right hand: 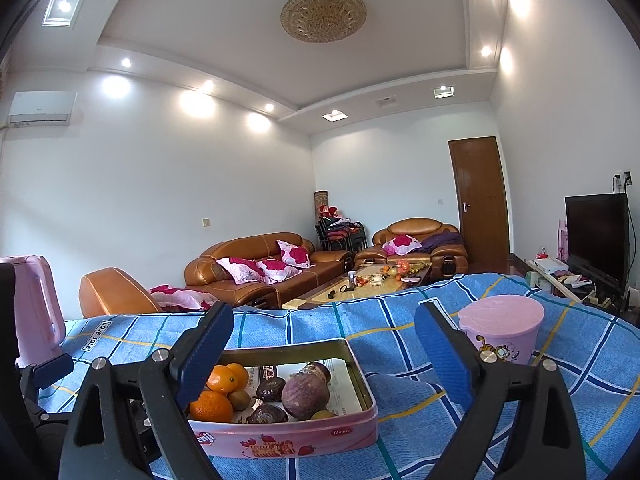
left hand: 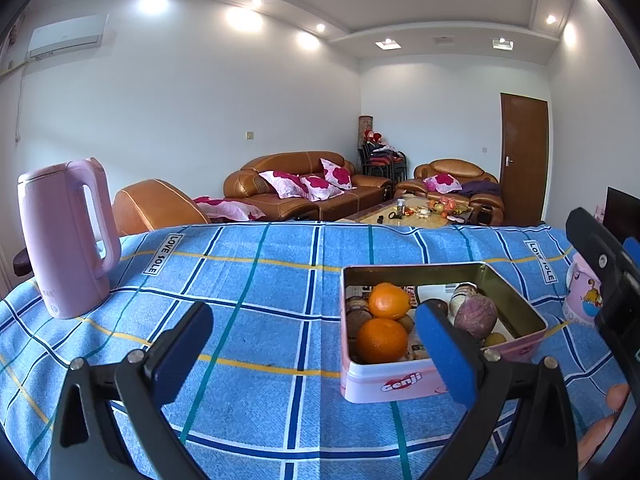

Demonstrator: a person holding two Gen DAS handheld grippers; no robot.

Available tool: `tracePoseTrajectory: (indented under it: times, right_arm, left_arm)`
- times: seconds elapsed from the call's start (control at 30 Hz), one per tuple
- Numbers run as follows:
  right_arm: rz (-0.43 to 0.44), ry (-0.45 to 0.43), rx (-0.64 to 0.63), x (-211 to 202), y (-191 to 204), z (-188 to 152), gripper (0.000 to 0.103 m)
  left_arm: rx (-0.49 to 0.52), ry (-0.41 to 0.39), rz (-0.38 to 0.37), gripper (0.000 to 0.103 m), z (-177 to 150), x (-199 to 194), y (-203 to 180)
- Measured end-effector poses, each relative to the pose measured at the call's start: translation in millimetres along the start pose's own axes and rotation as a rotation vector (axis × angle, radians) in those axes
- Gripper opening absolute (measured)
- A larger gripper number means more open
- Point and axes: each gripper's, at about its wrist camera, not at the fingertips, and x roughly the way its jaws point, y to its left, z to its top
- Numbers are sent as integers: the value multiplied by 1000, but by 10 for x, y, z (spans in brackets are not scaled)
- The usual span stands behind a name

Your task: Organize fruits

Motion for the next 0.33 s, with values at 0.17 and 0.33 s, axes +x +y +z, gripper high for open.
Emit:
tracePoseTrajectory:
  times: [0.17, 0.33]
  right_arm:
    - [-3, 10, 5, 9, -12, -4, 93]
    - [-15, 18, 14, 22, -33, -10, 93]
  left_arm:
    - [3, -1, -7, 103, 4, 1, -1]
    - [2, 3, -2, 103, 7, 8, 1]
